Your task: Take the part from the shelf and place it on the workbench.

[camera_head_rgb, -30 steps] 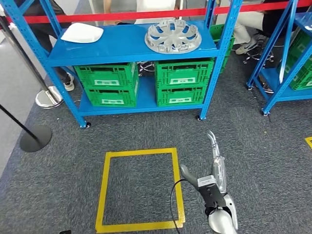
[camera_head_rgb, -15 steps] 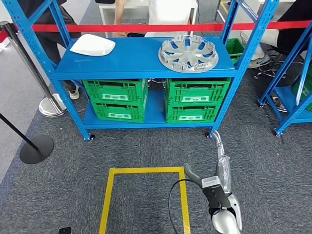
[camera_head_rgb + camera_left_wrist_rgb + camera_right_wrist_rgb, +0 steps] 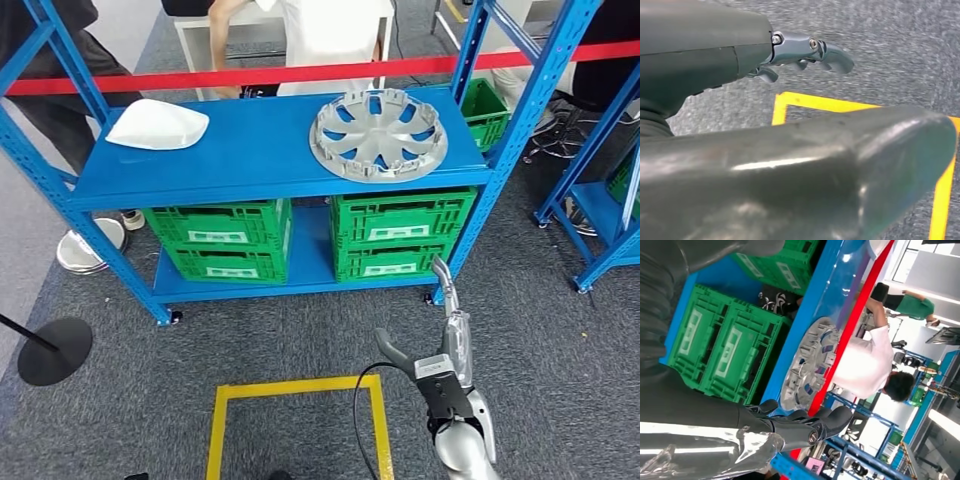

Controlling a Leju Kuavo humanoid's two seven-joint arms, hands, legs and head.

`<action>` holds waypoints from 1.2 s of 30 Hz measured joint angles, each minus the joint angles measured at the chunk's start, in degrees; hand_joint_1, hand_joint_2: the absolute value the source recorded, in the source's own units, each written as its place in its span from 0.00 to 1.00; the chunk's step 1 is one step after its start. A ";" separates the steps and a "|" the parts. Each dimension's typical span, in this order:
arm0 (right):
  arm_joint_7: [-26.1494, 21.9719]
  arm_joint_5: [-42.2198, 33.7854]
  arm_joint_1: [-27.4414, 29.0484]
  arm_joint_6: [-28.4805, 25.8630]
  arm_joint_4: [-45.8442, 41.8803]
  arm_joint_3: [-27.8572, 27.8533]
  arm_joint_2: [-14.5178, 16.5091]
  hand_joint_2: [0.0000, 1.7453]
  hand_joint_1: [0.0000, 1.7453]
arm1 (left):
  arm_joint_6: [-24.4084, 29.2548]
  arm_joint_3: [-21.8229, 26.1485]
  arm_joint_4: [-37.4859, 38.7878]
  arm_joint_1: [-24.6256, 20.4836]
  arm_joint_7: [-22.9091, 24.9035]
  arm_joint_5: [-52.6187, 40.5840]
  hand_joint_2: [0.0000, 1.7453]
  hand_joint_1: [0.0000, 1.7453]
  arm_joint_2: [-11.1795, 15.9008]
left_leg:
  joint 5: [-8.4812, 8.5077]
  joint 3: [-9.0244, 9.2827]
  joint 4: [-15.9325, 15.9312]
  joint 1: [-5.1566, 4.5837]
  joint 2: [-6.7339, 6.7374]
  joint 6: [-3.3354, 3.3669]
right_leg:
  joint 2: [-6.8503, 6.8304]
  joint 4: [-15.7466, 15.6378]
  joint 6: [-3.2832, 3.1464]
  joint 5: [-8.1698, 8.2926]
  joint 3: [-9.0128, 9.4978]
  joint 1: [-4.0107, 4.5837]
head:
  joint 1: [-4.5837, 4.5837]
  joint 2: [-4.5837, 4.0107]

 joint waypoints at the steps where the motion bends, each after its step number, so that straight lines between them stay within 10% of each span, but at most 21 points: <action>1: 0.03 -0.03 -0.05 0.02 -0.02 -0.02 -0.06 1.00 0.00 | 0.01 0.00 0.07 0.12 0.05 0.00 0.00 0.00 -0.05 | 3.52 0.18 -1.87 -0.03 0.28 0.23 | 0.05 -0.87 0.31 -1.46 1.96 0.06 | -0.14 0.00; 3: 0.01 -0.04 -0.54 0.02 -0.34 -0.04 -0.16 1.00 0.00 | 0.02 0.00 0.01 -0.43 0.16 -0.05 0.00 0.00 -0.18 | 2.99 1.04 -0.94 -0.05 0.12 0.96 | 0.19 -0.01 1.07 -1.71 4.69 0.25 | -0.13 -0.01; 5: 0.01 -0.09 -1.51 0.02 -0.66 -0.03 -0.25 1.00 0.00 | 0.03 -0.01 -0.09 -1.45 0.19 -0.14 0.00 0.00 -0.24 | 0.31 2.83 0.50 0.09 -0.46 1.80 | -0.04 7.70 1.73 0.82 2.15 0.32 | 0.37 0.00; 8: 0.05 -0.20 -1.75 -0.01 -0.65 -0.03 -0.41 1.00 0.00 | 0.11 -0.02 -0.11 -1.82 0.21 -0.19 0.00 0.00 -0.25 | -3.42 6.62 0.44 0.13 -0.75 2.87 | -0.45 21.85 1.89 -1.21 -10.15 0.52 | 1.09 0.02; 10: 0.08 -0.28 -1.23 -0.01 -0.49 -0.08 -0.63 1.00 0.00 | 0.17 -0.02 -0.10 -1.42 0.25 -0.25 0.00 0.00 -0.29 | -6.15 9.98 -0.13 0.12 -0.98 3.22 | -0.46 24.24 1.79 -6.38 -17.91 0.69 | 1.30 0.03; 12: 0.09 -0.34 -1.06 -0.01 -0.29 -0.26 -0.85 1.00 0.00 | 0.20 -0.02 -0.09 -0.95 0.27 -0.32 0.00 0.00 -0.31 | -8.94 13.98 -1.00 0.11 -1.38 3.25 | -0.46 21.81 1.67 -7.52 -24.11 0.77 | 1.56 0.02; 13: 0.09 -0.36 -0.94 -0.01 -0.14 -0.39 -0.94 1.00 0.00 | 0.20 -0.02 -0.08 -0.74 0.26 -0.34 0.00 0.00 -0.31 | -10.34 16.01 -1.42 0.10 -1.52 3.21 | -0.47 19.07 1.49 -4.15 -26.44 0.83 | 1.69 0.01; 16: 0.19 -0.39 0.19 0.01 0.70 -0.70 -1.19 1.00 0.00 | 0.20 -0.02 0.30 -0.08 0.32 -0.39 0.00 0.00 -0.33 | -15.00 21.50 -2.14 -0.09 -1.95 2.66 | -0.67 10.23 0.71 14.75 -29.89 1.19 | 1.76 0.00; 17: 0.22 -0.39 0.41 0.02 0.81 -0.77 -1.26 1.00 0.00 | 0.21 -0.01 0.40 0.01 0.34 -0.43 0.00 0.00 -0.34 | -16.09 22.99 -2.16 -0.15 -2.09 2.31 | -0.65 9.38 0.48 17.62 -29.71 1.30 | 1.62 0.01; 19: 0.24 -0.41 -0.23 -0.01 0.56 -0.87 -1.32 1.00 0.00 | 0.30 -0.01 0.35 -0.56 0.33 -0.51 0.00 0.00 -0.32 | -15.31 23.45 0.79 -0.18 -2.13 1.58 | -0.48 10.03 -0.09 16.52 -27.68 1.31 | 1.36 0.02; 22: 0.15 -0.41 -1.25 0.02 0.32 -1.01 -1.34 1.00 0.00 | 0.82 -0.04 0.29 -1.89 0.07 -0.56 0.00 0.00 -0.25 | -12.07 16.60 12.18 -0.14 -1.57 0.50 | -0.51 8.74 -0.92 14.56 -23.43 0.85 | 0.86 0.02; 27: 0.07 -0.39 -1.24 0.16 0.34 -1.11 -1.34 1.00 0.00 | 1.70 -0.04 0.31 -1.61 0.45 -0.52 0.00 0.00 -0.23 | -22.57 5.69 14.01 -0.09 -1.33 -0.11 | 0.30 5.66 -0.54 10.19 -15.92 0.33 | 0.36 0.01; 28: 0.06 -0.38 -1.22 0.21 0.37 -1.11 -1.33 1.00 0.00 | 1.75 -0.04 0.31 -1.52 0.47 -0.54 0.00 0.00 -0.21 | -21.16 4.71 11.63 -0.09 -1.28 -0.06 | 0.36 5.47 -0.40 9.11 -14.42 0.24 | 0.31 0.00; 32: 0.03 -0.36 -1.09 0.32 0.50 -1.07 -1.32 1.00 0.00 | 1.95 -0.02 0.44 -1.00 0.67 -0.72 0.00 0.00 -0.22 | -1.81 3.52 0.10 -0.09 -0.65 0.95 | 0.65 6.37 0.67 3.93 -11.03 0.73 | -0.29 0.00; 36: -0.11 -0.22 -1.60 0.21 0.12 -1.02 -1.32 1.00 0.00 | 2.19 0.00 0.41 -1.66 0.83 -1.14 0.00 0.00 -0.25 | -1.74 4.28 0.69 0.00 -0.65 2.65 | 0.30 7.97 1.75 0.06 -9.78 0.69 | -0.07 0.01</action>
